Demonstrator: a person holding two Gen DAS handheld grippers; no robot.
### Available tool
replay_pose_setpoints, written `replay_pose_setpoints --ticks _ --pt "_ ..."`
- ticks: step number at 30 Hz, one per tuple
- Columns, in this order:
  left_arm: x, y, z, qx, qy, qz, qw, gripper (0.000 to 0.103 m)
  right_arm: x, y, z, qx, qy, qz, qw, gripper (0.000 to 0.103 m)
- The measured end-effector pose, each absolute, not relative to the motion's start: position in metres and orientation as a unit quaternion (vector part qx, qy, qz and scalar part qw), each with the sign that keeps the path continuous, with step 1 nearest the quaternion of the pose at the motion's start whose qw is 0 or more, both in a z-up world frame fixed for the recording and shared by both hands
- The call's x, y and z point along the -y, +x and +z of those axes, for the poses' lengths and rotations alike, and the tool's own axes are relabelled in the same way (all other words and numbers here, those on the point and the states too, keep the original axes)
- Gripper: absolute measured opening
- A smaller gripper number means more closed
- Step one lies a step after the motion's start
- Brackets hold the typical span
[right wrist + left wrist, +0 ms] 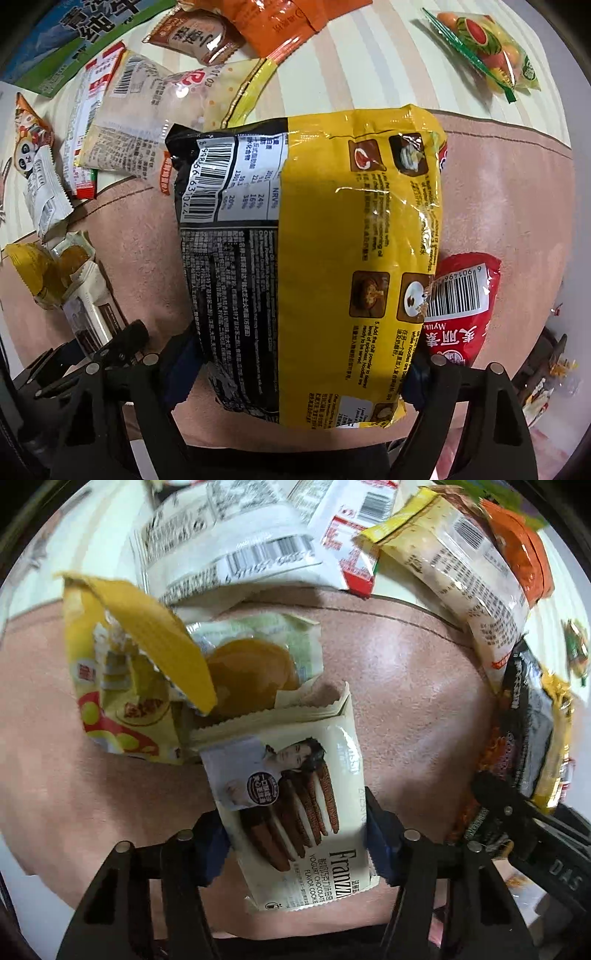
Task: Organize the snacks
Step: 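Carry both packs into the cardboard box and open both tools to release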
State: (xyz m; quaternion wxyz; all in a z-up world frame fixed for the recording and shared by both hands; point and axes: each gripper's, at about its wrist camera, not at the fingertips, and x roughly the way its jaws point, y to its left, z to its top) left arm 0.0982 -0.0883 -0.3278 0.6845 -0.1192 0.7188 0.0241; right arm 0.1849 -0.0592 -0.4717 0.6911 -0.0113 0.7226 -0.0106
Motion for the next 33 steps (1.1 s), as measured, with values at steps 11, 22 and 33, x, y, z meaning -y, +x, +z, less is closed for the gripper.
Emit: replay_pose_setpoints --ticks 11,22,33 --pt "0.143 0.081 -0.254 -0.695 -0.087 0.023 0.714 0.059 0.043 0.159 -0.428 -0.69 0.041 0.081 0.718 0.088" --pt "0.051 0.151 -0.109 -0.616 -0.126 -0.013 0.777 0.059 0.035 0.218 -0.339 -0.63 0.094 0.157 0.755 0.088" --pt "0.01 0.329 -0.111 -0.588 -0.111 -0.005 0.801 0.059 -0.009 0.33 -0.314 -0.587 0.076 0.178 0.786 0.088"
